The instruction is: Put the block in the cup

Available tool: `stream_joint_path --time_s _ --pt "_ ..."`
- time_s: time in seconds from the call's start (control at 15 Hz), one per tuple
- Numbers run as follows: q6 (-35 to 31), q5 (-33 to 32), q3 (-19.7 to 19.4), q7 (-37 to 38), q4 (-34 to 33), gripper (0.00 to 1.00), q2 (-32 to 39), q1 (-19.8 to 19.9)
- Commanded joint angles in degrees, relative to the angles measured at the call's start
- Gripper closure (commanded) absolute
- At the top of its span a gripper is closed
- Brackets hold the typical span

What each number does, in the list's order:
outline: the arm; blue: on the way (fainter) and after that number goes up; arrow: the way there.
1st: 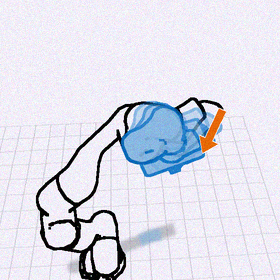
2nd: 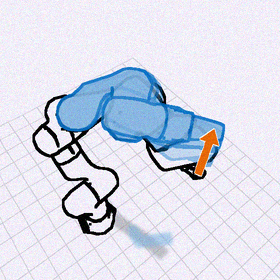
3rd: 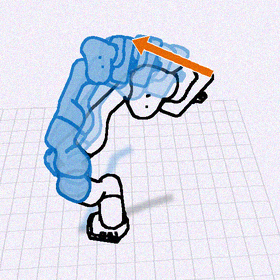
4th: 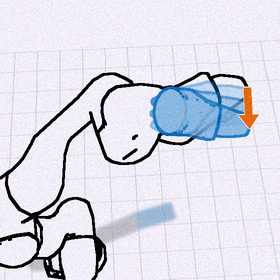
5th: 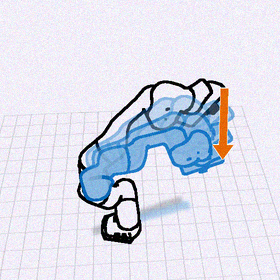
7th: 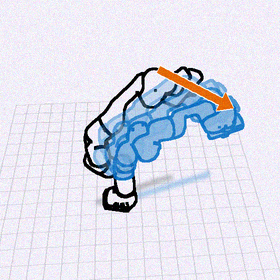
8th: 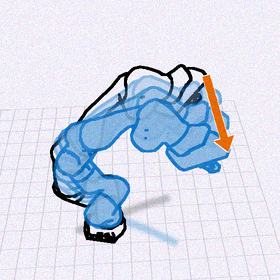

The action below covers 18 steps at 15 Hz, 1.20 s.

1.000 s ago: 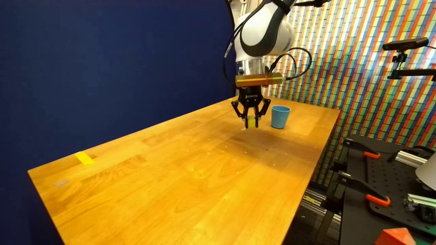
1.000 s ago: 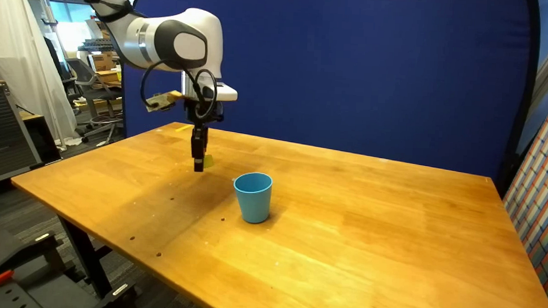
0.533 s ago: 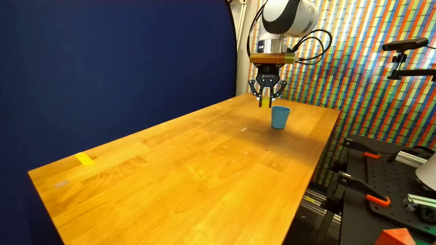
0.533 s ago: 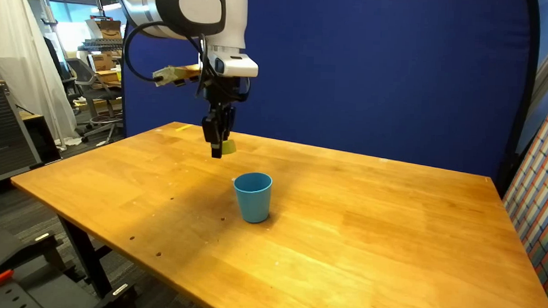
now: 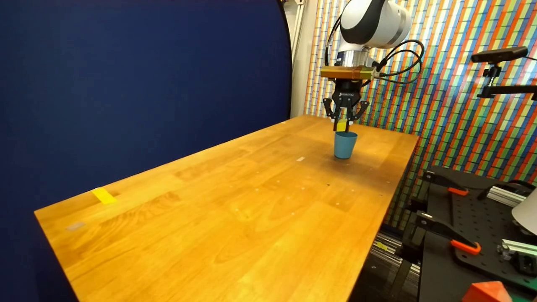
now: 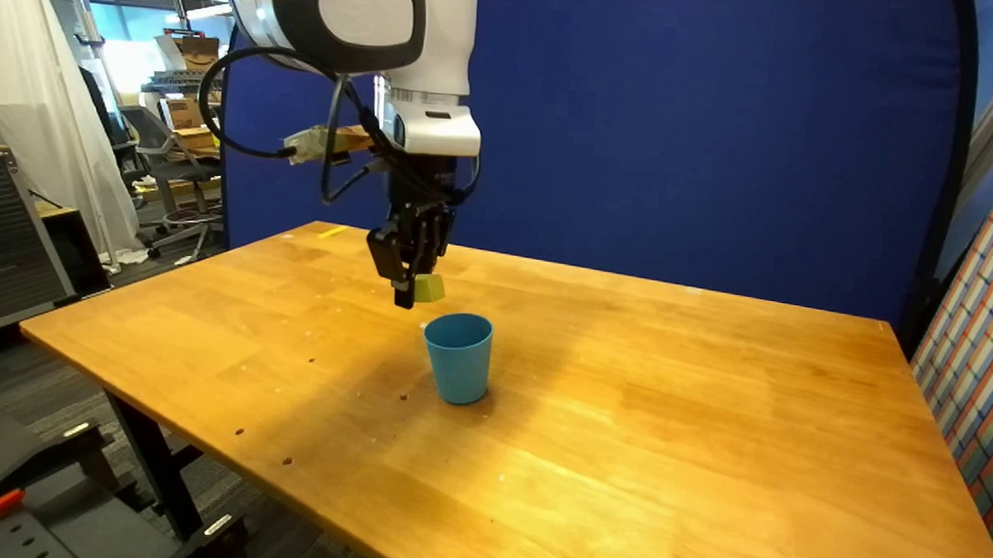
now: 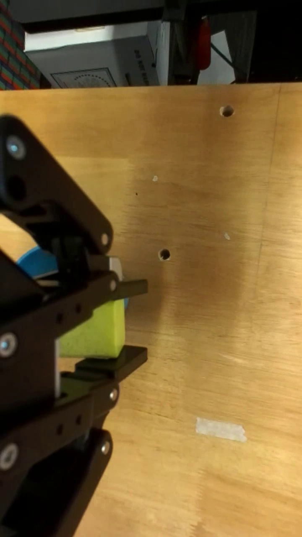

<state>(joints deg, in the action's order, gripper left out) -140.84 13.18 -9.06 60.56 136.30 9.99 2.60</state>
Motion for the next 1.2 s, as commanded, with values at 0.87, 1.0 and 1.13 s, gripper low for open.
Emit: stream_joint_path --time_s 0.87,1.0,1.13 --pt "-6.12 2.04 -0.21 0.02 3.81 0.09 -3.28 2.95" --pt "-3.04 1.7 1.47 -6.7 3.46 0.0 -4.22 2.5" --pt "1.83 -0.89 2.76 -6.96 2.53 0.0 -5.23 0.63"
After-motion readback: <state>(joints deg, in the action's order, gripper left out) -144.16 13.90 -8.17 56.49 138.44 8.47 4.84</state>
